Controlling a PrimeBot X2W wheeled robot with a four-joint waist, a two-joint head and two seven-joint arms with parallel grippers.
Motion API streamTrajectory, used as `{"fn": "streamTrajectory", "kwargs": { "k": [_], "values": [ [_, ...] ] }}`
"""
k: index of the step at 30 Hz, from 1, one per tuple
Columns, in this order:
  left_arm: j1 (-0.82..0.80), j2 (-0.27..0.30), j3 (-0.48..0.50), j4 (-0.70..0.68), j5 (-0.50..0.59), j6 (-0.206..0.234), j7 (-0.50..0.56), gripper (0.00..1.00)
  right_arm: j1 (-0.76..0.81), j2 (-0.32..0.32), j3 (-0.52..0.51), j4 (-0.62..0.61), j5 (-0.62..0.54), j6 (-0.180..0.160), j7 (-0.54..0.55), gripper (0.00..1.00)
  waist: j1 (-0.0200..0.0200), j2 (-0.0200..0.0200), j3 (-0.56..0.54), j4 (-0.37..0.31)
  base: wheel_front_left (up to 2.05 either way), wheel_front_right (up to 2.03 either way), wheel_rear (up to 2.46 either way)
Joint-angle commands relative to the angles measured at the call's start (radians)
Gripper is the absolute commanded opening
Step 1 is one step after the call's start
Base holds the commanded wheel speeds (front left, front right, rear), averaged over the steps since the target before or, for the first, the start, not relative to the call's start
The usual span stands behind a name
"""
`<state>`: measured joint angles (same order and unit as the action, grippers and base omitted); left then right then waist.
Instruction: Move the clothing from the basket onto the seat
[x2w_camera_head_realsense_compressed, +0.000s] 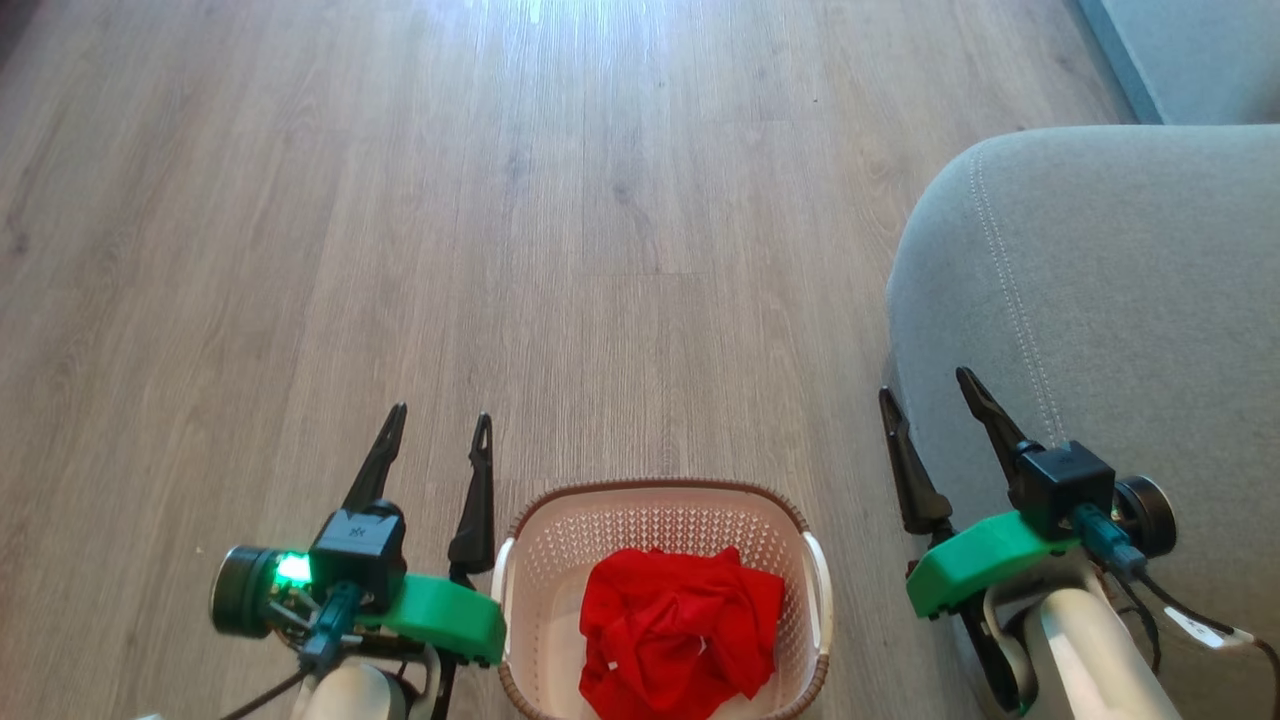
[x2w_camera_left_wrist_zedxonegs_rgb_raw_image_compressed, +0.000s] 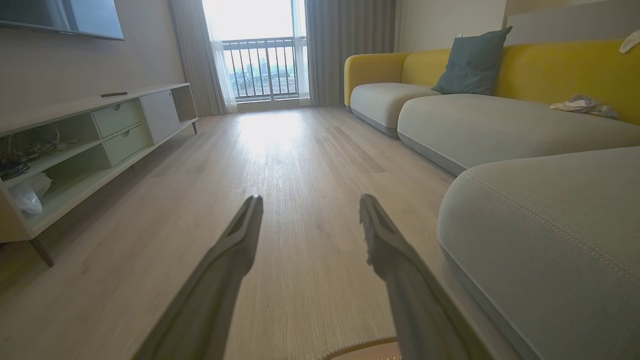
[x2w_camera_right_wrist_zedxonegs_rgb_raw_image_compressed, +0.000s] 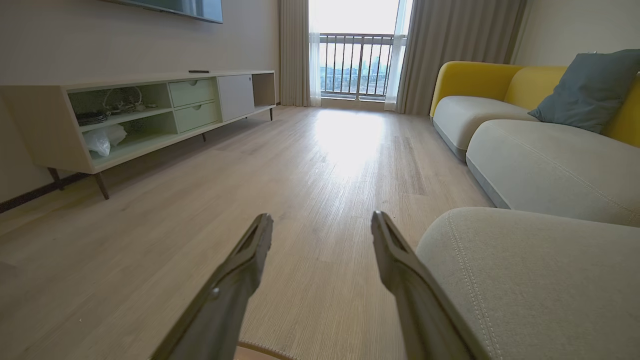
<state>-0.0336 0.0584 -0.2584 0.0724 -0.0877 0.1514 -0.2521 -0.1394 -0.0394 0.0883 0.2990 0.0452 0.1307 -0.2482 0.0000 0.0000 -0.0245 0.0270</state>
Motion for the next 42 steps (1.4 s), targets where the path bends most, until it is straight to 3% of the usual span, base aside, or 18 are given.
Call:
{"fn": "streamTrajectory", "kwargs": {
  "k": [1,18,32,42],
  "values": [
    [-0.033,-0.007,0.039,-0.029,0.007,-0.004,-0.010,1.00,-0.049,-0.011,0.020,-0.031,0.009,0.000,-0.014,1.00,0.0000,0.0000,0.002,-0.002,0.00,0.00,0.00],
    [-0.041,-0.008,0.013,0.035,-0.016,-0.025,-0.010,1.00,-0.048,-0.011,0.009,-0.018,0.034,0.000,-0.014,1.00,0.0000,0.0000,0.054,-0.038,0.00,0.00,0.00],
    [-0.219,-0.008,-0.040,0.187,0.051,-0.092,-0.010,1.00,-0.096,-0.011,-0.015,-0.121,-0.004,0.000,-0.014,1.00,0.0000,0.0000,0.405,-0.128,0.00,0.00,0.00],
    [-0.411,0.018,-0.156,0.460,0.148,-0.161,-0.010,1.00,-0.120,-0.011,-0.024,-0.244,-0.037,0.000,-0.014,1.00,0.0000,0.0000,0.649,-0.183,0.00,0.00,0.00]
  ]
}}
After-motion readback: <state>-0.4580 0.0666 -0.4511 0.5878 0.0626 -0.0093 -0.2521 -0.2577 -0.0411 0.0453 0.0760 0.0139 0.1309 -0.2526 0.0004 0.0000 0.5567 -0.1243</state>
